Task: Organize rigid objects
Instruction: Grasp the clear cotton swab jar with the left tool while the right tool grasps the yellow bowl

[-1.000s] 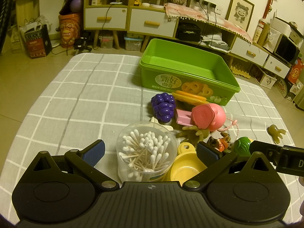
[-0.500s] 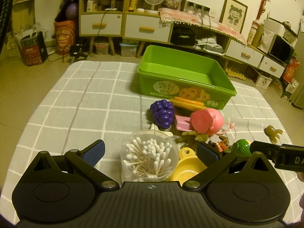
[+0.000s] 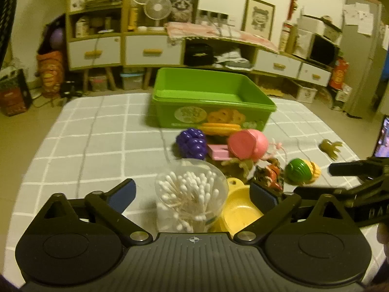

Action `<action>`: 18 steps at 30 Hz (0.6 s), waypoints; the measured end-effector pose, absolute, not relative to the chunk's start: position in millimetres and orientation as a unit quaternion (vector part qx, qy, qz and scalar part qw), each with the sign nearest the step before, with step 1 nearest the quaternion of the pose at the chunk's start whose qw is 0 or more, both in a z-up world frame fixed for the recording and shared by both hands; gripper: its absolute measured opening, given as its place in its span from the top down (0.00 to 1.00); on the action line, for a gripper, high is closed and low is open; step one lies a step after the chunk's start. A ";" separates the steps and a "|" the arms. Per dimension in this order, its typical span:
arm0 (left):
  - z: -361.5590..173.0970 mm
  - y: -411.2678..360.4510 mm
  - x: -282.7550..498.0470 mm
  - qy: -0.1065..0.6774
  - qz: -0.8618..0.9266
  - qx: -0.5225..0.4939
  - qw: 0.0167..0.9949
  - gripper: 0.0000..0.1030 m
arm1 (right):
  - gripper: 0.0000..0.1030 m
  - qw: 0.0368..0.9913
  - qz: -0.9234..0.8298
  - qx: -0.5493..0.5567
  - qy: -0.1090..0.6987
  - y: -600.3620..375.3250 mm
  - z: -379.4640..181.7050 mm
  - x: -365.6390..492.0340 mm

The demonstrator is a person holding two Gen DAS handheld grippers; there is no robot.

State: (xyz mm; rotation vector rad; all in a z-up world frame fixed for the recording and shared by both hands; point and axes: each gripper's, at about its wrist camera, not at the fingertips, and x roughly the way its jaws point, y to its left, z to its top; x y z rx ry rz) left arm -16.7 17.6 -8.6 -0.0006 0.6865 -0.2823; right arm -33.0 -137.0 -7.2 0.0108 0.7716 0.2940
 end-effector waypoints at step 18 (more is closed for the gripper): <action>-26.9 26.8 -10.5 0.353 -0.144 -0.029 0.924 0.29 | 0.20 0.876 0.213 0.032 0.432 -103.1 -49.7 -40.4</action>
